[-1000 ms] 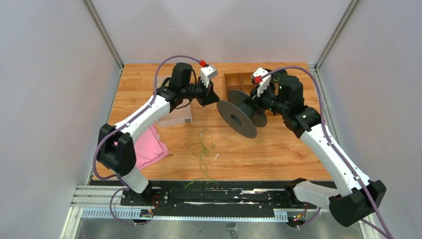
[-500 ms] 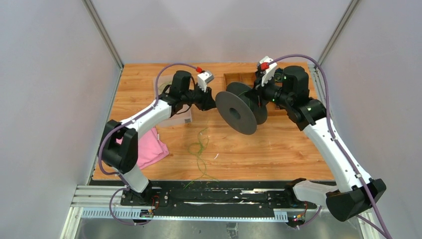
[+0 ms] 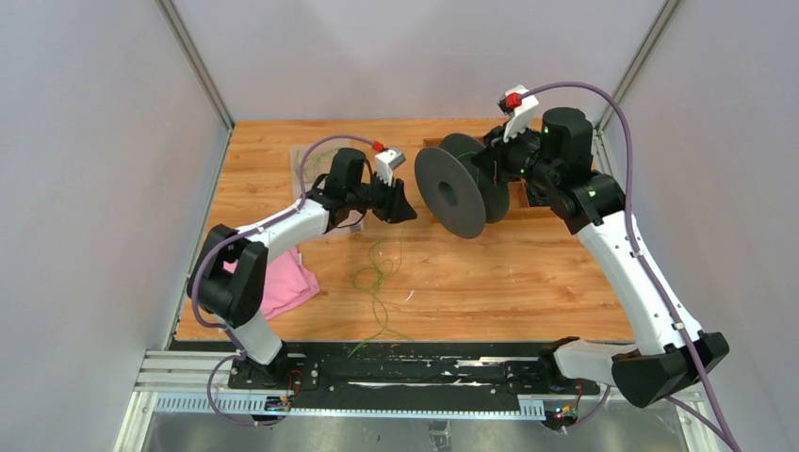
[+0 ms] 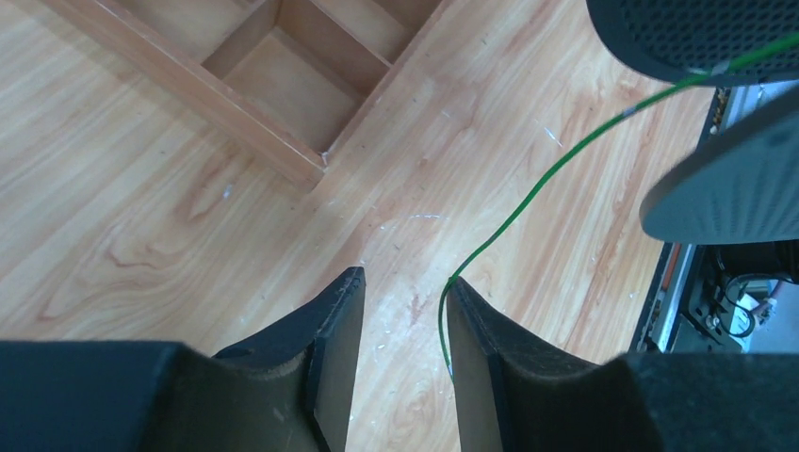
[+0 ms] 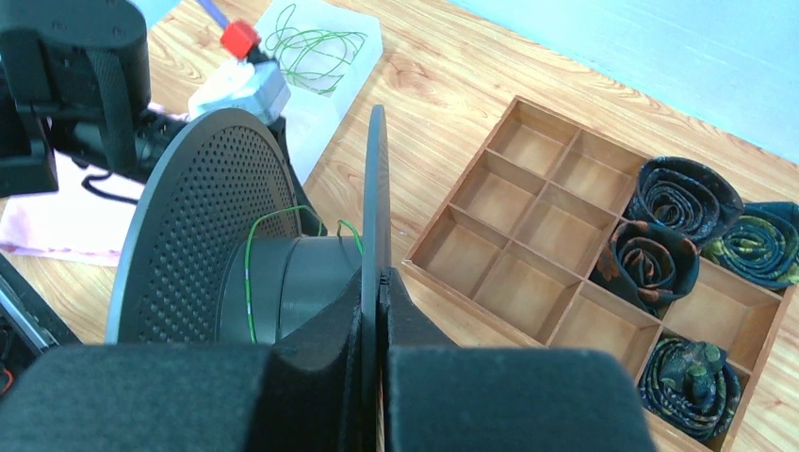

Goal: Wrap the cables
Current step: Wrap the cable around the cable reel.

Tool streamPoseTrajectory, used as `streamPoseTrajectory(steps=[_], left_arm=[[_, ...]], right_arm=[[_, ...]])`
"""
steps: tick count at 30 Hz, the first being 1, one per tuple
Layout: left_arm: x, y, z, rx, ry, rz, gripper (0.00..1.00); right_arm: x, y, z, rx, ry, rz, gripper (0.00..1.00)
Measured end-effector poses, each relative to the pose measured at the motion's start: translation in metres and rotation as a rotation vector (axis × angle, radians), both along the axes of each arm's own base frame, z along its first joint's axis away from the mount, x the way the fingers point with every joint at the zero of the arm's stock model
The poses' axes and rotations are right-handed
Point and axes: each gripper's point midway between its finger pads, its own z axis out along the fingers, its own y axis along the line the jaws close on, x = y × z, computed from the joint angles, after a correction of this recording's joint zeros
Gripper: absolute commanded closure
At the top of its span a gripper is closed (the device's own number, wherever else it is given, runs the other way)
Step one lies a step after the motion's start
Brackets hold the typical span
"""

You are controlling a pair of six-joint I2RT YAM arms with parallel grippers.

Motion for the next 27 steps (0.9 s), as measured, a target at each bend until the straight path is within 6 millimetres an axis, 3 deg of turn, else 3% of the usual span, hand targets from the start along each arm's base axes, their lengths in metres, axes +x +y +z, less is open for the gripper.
streamPoseTrajectory(steps=[4, 10, 14, 21, 27], left_arm=[[-0.011, -0.01, -0.012, -0.005, 0.02, -0.021, 0.57], [-0.025, -0.018, -0.026, -0.009, 0.032, -0.047, 0.71], [-0.033, -0.023, -0.031, -0.011, 0.039, -0.062, 0.73], [-0.041, -0.027, -0.037, -0.009, 0.033, -0.084, 0.67], [-0.05, -0.021, -0.053, 0.023, 0.032, -0.102, 0.58]], right_arm=[[0.008, -0.004, 0.004, 0.015, 0.013, -0.035, 0.99], [0.015, -0.01, 0.01, 0.027, 0.018, -0.093, 0.99], [0.022, -0.018, 0.014, 0.029, 0.025, -0.151, 0.99], [0.035, -0.033, 0.018, 0.013, 0.02, -0.247, 0.99], [0.042, -0.043, 0.017, -0.001, 0.018, -0.296, 0.99]])
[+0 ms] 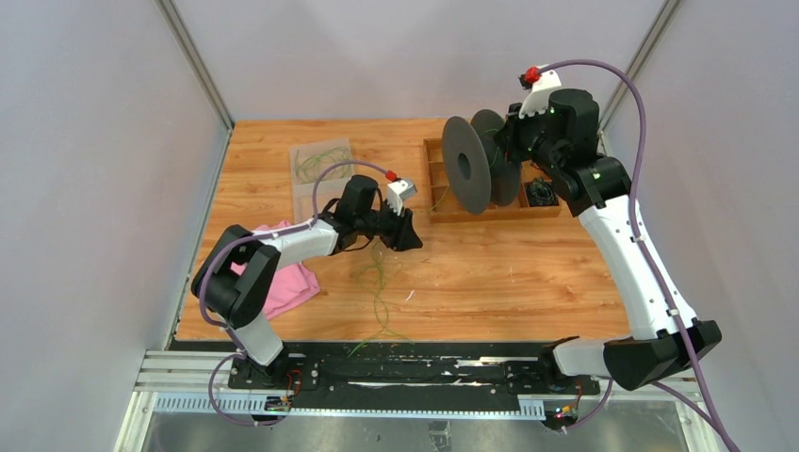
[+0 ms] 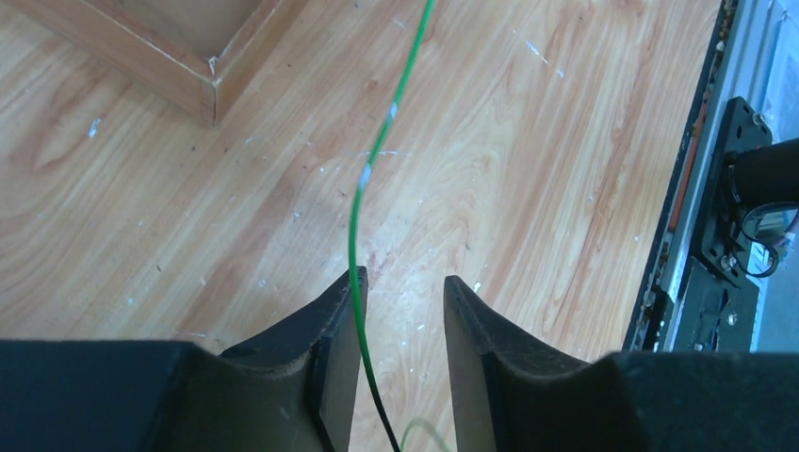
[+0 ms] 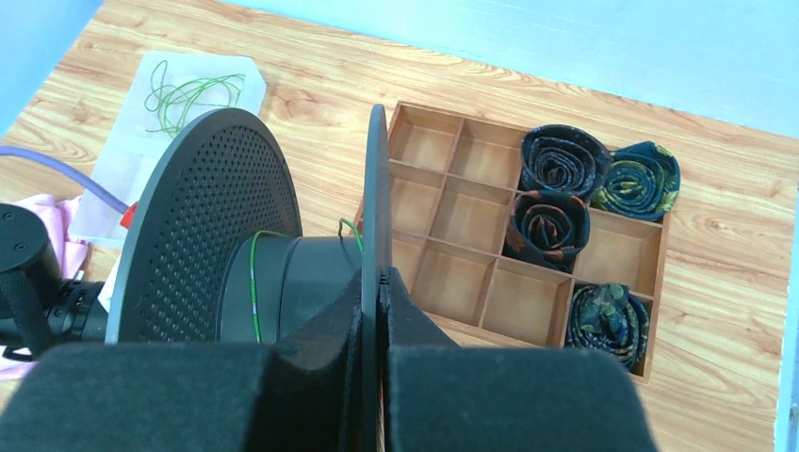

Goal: Wrap the cables
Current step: Wrap the cable around the cable reel.

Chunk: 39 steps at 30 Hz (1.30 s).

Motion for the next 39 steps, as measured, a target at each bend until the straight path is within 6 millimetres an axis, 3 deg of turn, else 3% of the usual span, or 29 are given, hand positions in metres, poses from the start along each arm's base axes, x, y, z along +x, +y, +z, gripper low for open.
streamPoseTrajectory(steps=[8, 13, 23, 30, 39], left_arm=[[-0.002, 0.005, 0.007, 0.007, -0.067, -0.018, 0.43], [0.0, 0.006, 0.023, -0.003, -0.133, -0.02, 0.42], [0.003, 0.01, 0.035, -0.002, -0.198, -0.026, 0.69], [0.0, 0.009, 0.031, 0.0, -0.187, -0.041, 0.96], [-0.024, -0.009, 0.025, 0.01, -0.194, -0.123, 1.0]], right_arm=[[0.002, -0.005, -0.001, -0.006, 0.001, -0.017, 0.99], [0.002, -0.005, -0.001, -0.014, -0.002, -0.014, 0.99], [0.002, -0.005, -0.001, -0.026, -0.007, -0.01, 0.99], [0.003, -0.007, -0.001, -0.026, -0.007, -0.018, 0.99], [0.013, -0.013, -0.002, -0.021, 0.007, -0.087, 0.99]])
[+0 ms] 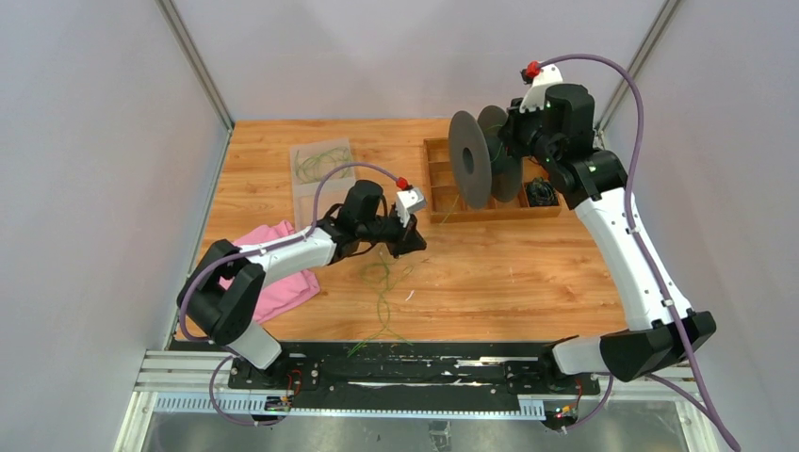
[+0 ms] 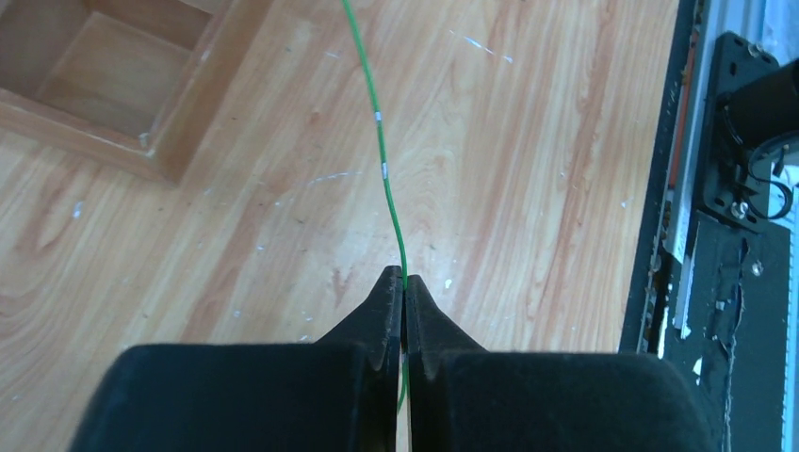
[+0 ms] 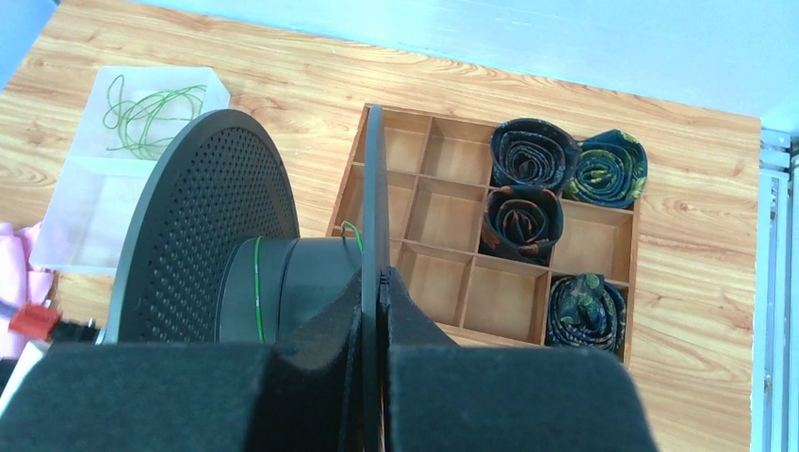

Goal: Wrap the cables
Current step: Wrap the cable around the cable reel.

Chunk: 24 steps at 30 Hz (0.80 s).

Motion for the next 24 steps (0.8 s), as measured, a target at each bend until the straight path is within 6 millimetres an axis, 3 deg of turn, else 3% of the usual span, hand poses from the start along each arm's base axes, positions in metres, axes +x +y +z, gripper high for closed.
streamPoseTrajectory(steps=[8, 18, 24], left_arm=[[-0.028, -0.022, 0.004, 0.031, -0.023, -0.102, 1.0], [-0.048, -0.061, 0.059, 0.013, -0.108, -0.228, 1.0], [-0.047, -0.069, 0.091, 0.003, -0.145, -0.246, 1.0]], right_arm=[[0.014, -0.006, -0.017, -0.012, 0.042, -0.07, 0.99], [0.025, -0.017, -0.033, -0.051, 0.043, -0.138, 0.99], [0.027, -0.021, -0.055, -0.108, 0.058, -0.158, 0.99]])
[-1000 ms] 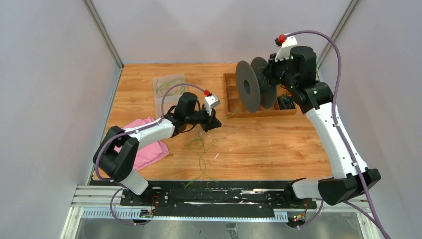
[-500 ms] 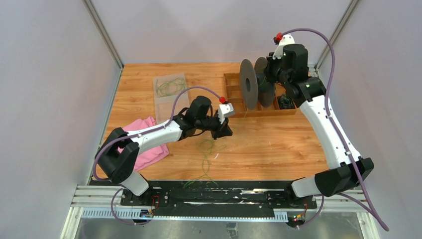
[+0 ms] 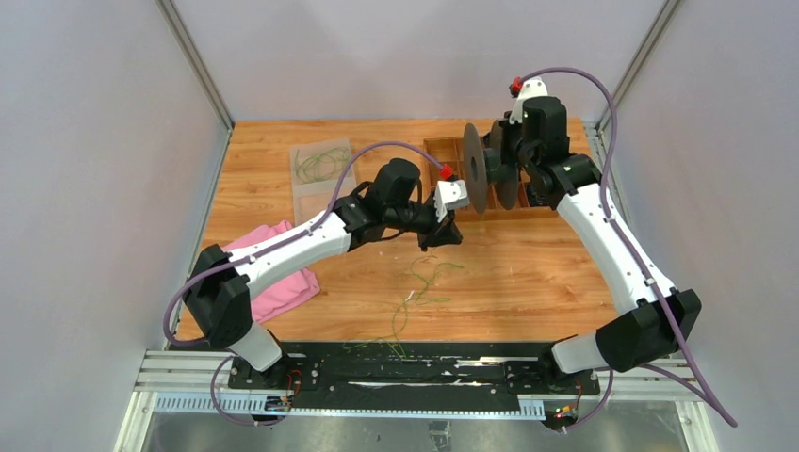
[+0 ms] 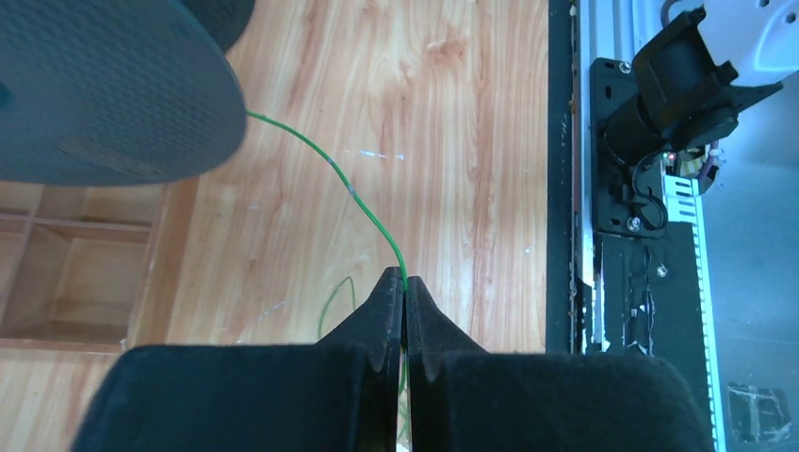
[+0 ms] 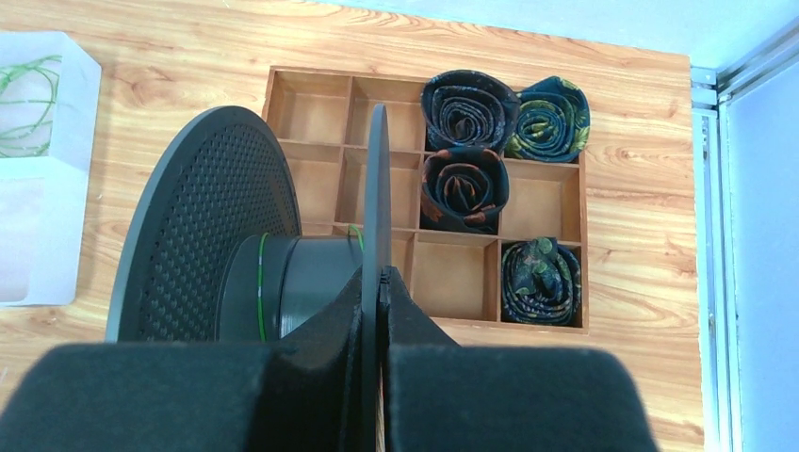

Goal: Wrap the cables
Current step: Wrap the cable around the cable reel.

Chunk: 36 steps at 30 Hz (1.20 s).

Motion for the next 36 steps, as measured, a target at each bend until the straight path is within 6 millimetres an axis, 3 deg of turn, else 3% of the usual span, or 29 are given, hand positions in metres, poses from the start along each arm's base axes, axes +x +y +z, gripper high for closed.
streamPoseTrajectory(steps=[11, 18, 29, 36], left_arm=[[0.018, 0.001, 0.044, 0.012, -0.11, 0.041, 1.0], [0.029, 0.008, 0.048, 0.049, -0.148, 0.097, 1.0], [0.055, 0.025, 0.053, 0.062, -0.155, 0.209, 1.0], [0.068, 0.035, 0.053, 0.058, -0.138, 0.254, 0.99]], right_arm=[[-0.012, 0.021, -0.038, -0.11, 0.017, 0.071, 0.99], [-0.027, 0.038, -0.047, -0.177, -0.009, 0.155, 0.99], [-0.05, 0.04, -0.069, -0.203, -0.01, 0.263, 0.99], [-0.063, 0.055, -0.069, -0.191, -0.026, 0.378, 0.99]])
